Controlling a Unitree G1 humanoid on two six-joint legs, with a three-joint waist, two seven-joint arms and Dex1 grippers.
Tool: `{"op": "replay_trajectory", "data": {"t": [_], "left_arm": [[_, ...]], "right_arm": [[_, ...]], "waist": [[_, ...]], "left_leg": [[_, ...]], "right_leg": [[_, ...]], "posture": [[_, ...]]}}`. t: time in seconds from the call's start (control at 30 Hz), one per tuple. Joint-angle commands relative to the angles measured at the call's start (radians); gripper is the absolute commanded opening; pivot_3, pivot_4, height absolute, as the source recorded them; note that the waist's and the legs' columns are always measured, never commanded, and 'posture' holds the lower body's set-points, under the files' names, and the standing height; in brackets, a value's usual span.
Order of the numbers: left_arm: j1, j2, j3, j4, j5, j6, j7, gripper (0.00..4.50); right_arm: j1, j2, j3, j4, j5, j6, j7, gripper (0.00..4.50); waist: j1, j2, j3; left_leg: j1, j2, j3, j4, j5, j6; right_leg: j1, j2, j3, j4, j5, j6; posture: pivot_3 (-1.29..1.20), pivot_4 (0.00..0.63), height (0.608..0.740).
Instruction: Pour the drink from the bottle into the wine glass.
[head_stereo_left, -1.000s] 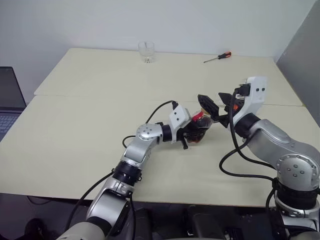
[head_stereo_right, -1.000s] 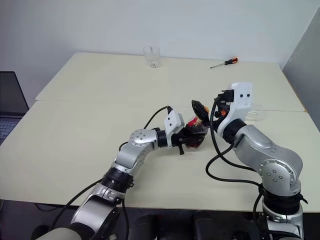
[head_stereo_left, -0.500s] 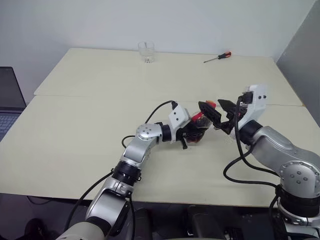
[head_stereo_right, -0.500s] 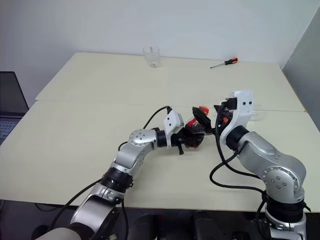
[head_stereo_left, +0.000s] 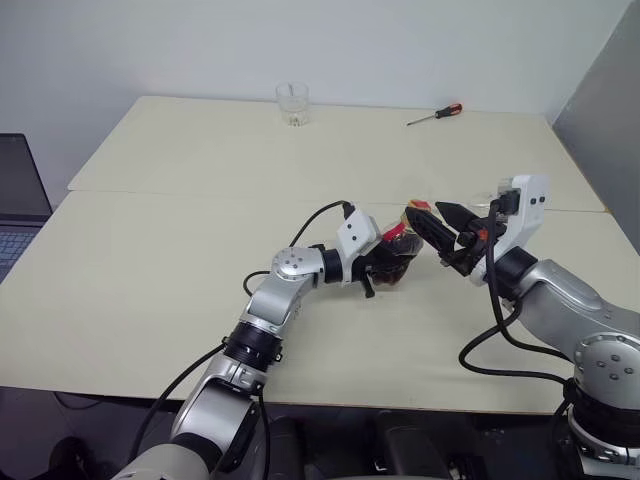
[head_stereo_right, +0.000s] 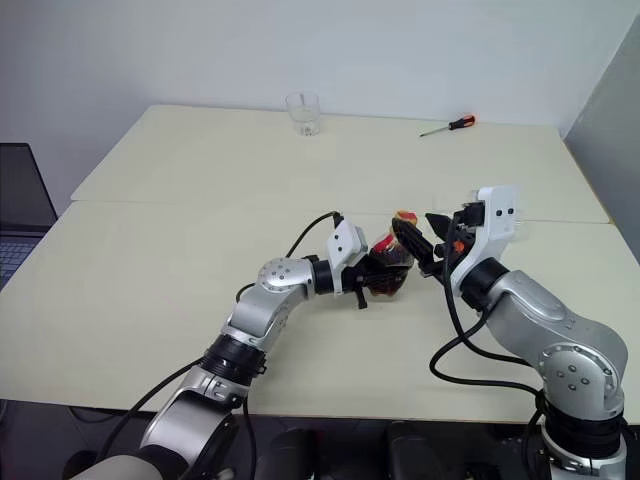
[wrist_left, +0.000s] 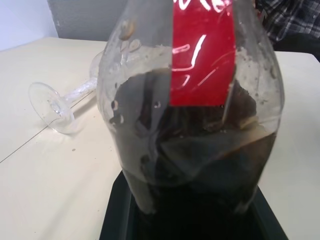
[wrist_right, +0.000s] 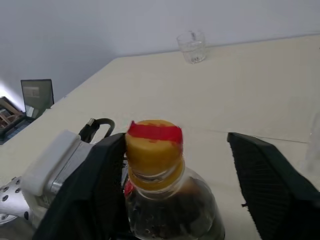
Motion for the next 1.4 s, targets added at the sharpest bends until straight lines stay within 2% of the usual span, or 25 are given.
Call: {"op": "replay_trajectory", "data": {"t": [0.03,0.2,0.23,0.53,0.77,1.03,1.17,1.3,1.4], "left_arm": [[-0.024,-0.006,0.015,-0.038,-0.01,-0.032,0.003,0.74],[-0.022,-0.005,0.014,-0.039,-0.01,-0.03,0.005,0.74],[-0.022,-0.005,0.014,-0.039,-0.01,-0.03,0.005,0.74],[-0.016,0.011,0.043,-0.02,-0.015,-0.026,0.032,0.74],[-0.017,0.051,0.192,0.075,-0.028,-0.037,0.162,0.74],[-0.078,0.095,0.352,0.278,-0.017,-0.135,0.343,0.74],[-0.125,0.116,0.424,0.417,-0.004,-0.239,0.47,0.74],[-0.148,0.16,0.448,0.546,0.025,-0.32,0.56,0.74],[-0.162,0.184,0.45,0.621,0.045,-0.364,0.603,0.74]], "right_arm": [[-0.015,0.0,-0.008,-0.033,0.025,-0.029,0.009,2.04],[-0.01,-0.007,-0.008,-0.037,0.039,-0.035,0.018,0.23],[-0.009,-0.01,-0.01,-0.038,0.042,-0.035,0.019,0.01],[-0.013,-0.07,-0.072,-0.018,0.049,-0.061,0.028,0.0],[0.009,-0.146,-0.183,0.015,0.116,-0.081,0.067,0.0],[-0.006,-0.156,-0.154,0.045,0.116,-0.09,0.069,0.0],[-0.023,-0.144,-0.106,0.048,0.126,-0.082,0.076,0.87],[-0.014,-0.204,-0.013,0.033,0.102,0.009,0.08,2.27],[-0.016,-0.271,0.108,-0.005,0.014,0.064,0.132,3.34]], "waist": [[0.0,0.0,0.0],[0.0,0.0,0.0],[0.0,0.0,0.0],[0.0,0.0,0.0],[-0.001,0.0,0.0],[0.001,0.0,0.0],[0.001,0.0,0.0],[-0.001,0.0,0.0],[0.001,0.0,0.0]], "left_leg": [[0.0,0.0,0.0,0.0,0.0,0.0],[0.0,0.0,0.0,0.0,0.0,0.0],[0.0,0.0,0.0,0.0,0.0,0.0],[0.0,0.0,0.0,0.0,0.0,0.0],[0.0,0.0,0.0,0.0,0.0,0.0],[0.0,0.0,0.0,0.0,0.0,0.0],[0.0,0.0,0.0,0.0,0.0,0.0],[0.0,0.001,0.001,0.0,0.0,0.0],[0.0,0.001,0.001,0.0,0.0,0.0]], "right_leg": [[0.0,0.0,0.0,0.0,0.0,0.0],[0.0,0.0,0.0,0.0,0.0,0.0],[0.0,0.0,0.0,0.0,0.0,0.0],[0.0,0.0,0.0,0.0,0.0,0.0],[0.0,0.001,0.0,0.0,0.0,0.0],[0.0,0.0,0.0,0.0,0.0,0.0],[0.0,0.0,-0.001,0.0,0.0,0.0],[0.0,0.0,-0.001,0.0,0.0,0.0],[0.0,0.0,-0.001,0.0,0.0,0.0]], "posture": [[0.0,0.15,0.74],[0.0,0.15,0.74],[0.0,0.15,0.74],[0.0,0.15,0.74],[0.0,0.15,0.74],[0.0,0.15,0.74],[0.0,0.15,0.74],[0.0,0.15,0.74],[0.0,0.15,0.74]]}}
